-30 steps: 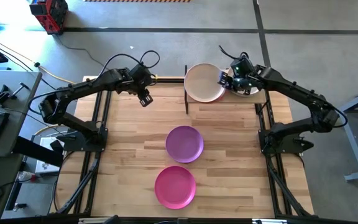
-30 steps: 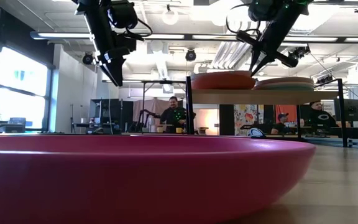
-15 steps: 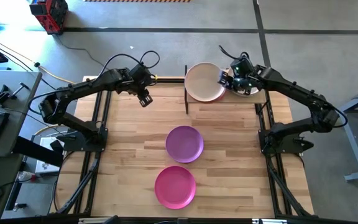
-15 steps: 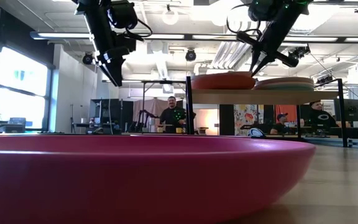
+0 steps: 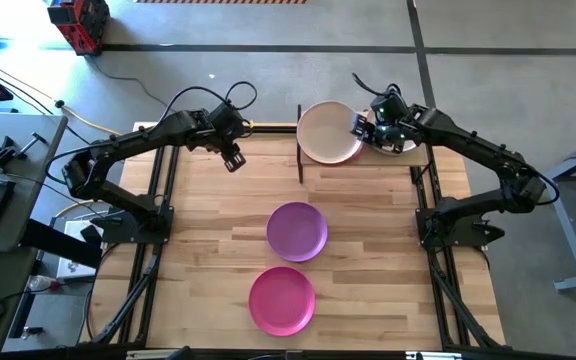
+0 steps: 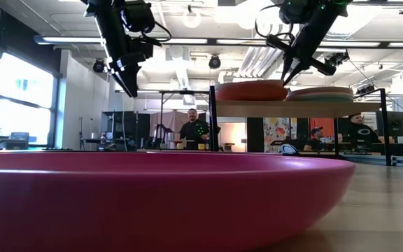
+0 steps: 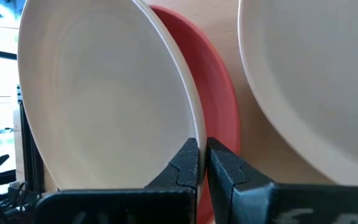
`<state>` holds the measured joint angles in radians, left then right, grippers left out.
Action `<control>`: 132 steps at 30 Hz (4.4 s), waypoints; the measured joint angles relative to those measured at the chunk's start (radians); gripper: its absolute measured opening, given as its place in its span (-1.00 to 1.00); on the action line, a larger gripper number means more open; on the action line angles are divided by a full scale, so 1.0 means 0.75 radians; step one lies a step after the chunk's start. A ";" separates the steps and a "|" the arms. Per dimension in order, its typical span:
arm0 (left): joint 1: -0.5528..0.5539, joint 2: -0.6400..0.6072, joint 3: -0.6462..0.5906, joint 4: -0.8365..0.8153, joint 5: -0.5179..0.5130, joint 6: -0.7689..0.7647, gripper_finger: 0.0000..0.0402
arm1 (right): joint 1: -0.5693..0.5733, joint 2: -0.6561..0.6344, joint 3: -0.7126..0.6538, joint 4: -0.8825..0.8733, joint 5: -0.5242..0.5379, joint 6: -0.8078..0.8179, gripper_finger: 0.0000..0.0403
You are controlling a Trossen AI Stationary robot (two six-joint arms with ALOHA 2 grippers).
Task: Place and stack plates onto a shelf
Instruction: Stack the white plate on top of the orange plate on the shelf
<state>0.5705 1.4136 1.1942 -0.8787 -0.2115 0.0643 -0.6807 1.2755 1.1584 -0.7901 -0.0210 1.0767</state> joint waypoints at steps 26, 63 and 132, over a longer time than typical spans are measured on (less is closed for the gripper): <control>0.000 0.000 0.000 0.000 0.000 0.000 -0.34 | 0.000 -0.003 0.000 -0.069 0.005 -0.025 -1.00; 0.000 0.000 0.000 0.012 -0.001 -0.011 -0.34 | -0.001 -0.003 0.000 -0.070 -0.057 0.116 -1.00; 0.000 0.000 0.000 0.011 -0.001 -0.011 -0.34 | -0.029 -0.039 -0.001 -0.094 -0.077 0.012 -0.56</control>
<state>0.5708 1.4136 1.1942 -0.8703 -0.2123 0.0560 -0.7021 1.2463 1.1580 -0.8610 -0.0789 1.0861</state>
